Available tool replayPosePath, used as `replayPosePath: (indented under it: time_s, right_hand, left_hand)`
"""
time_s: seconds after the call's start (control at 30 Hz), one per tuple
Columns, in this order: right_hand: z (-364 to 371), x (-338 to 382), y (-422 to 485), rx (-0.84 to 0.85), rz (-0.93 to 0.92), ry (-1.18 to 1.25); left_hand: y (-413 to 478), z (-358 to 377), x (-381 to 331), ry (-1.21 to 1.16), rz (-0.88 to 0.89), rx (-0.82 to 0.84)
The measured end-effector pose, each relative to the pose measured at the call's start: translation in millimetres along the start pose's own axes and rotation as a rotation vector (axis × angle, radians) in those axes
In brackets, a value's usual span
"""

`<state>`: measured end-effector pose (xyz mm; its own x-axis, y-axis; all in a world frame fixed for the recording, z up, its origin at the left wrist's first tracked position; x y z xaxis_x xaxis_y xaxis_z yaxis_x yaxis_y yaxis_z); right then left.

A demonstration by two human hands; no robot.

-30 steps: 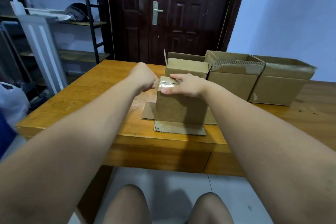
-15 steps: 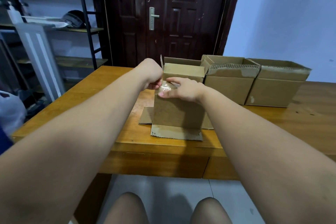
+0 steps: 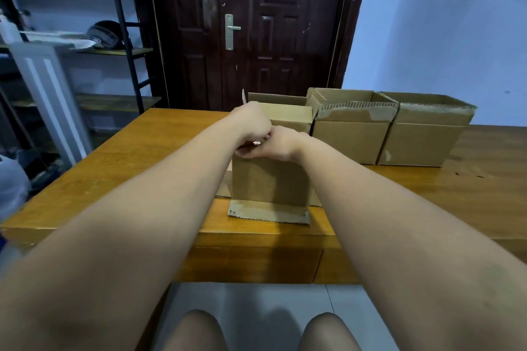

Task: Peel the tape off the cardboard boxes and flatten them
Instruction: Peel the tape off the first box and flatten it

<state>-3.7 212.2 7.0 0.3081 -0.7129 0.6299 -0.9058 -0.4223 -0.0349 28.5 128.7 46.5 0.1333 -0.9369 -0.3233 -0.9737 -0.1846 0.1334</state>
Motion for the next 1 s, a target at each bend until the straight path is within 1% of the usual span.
replayPosePath:
  time_s: [0.07, 0.13, 0.2, 0.23, 0.3, 0.37, 0.47, 0.57, 0.67, 0.77, 0.83, 0.93, 1.0]
  right_hand:
    - [-3.2, 2.7, -10.0, -0.032, 0.022, -0.045]
    - [-6.2, 0.5, -12.7, -0.050, 0.010, -0.071]
    - [-7.6, 1.9, -16.9, -0.051, -0.015, -0.071]
    - [-7.8, 2.4, -18.4, -0.059, -0.022, -0.069]
    - [-7.8, 3.2, -20.9, -0.073, -0.019, -0.051]
    - [-8.6, 2.5, -21.9, -0.090, -0.030, -0.014]
    - [-8.8, 5.0, -22.5, -0.072, -0.033, 0.027]
    - [-7.7, 5.3, -18.8, -0.038, -0.043, 0.138]
    - [-10.3, 2.3, -16.8, 0.012, -0.060, 0.199]
    - [-16.3, 2.2, -20.2, 0.092, -0.099, 0.273]
    - [-19.4, 2.5, -23.0, 0.119, -0.120, 0.274]
    - [-19.2, 3.9, -22.7, 0.123, -0.127, 0.272]
    - [-18.8, 4.3, -22.2, 0.120, -0.124, 0.292]
  left_hand:
    - [-1.2, -1.0, 3.5, -0.131, -0.027, -0.042]
    - [-4.4, 1.0, 12.1, -0.325, -0.071, -0.073]
    - [-9.8, 2.3, 20.6, -0.532, -0.127, -0.034]
    - [-12.2, 0.9, 24.7, -0.594, -0.146, -0.002]
    - [-14.7, -4.7, 32.3, -0.632, -0.155, 0.055]
    - [-15.7, -12.0, 36.1, -0.607, -0.138, 0.075]
    - [-16.3, -19.3, 37.2, -0.464, -0.069, 0.046]
    - [-14.4, -22.3, 30.9, -0.167, 0.058, 0.012]
    - [-12.7, -23.5, 19.8, 0.029, 0.140, 0.018]
    - [-9.8, -24.0, 11.7, 0.259, 0.158, -0.051]
    - [-6.5, -22.9, 12.4, 0.374, 0.176, -0.084]
    - [-4.2, -20.8, 18.0, 0.497, 0.206, -0.142]
    - [-5.0, -16.1, 20.5, 0.535, 0.209, -0.206]
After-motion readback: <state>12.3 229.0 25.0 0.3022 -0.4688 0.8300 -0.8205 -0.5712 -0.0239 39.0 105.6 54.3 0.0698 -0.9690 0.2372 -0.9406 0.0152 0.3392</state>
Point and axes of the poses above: each hand's wrist, its own y-axis towards the middle knuckle, its own z-axis out of the palm, x = y × z, the point moved 1 cm from there along y, towards the middle knuckle, and after that the axes turned 12 degrees about y, right-handed, at the moved point
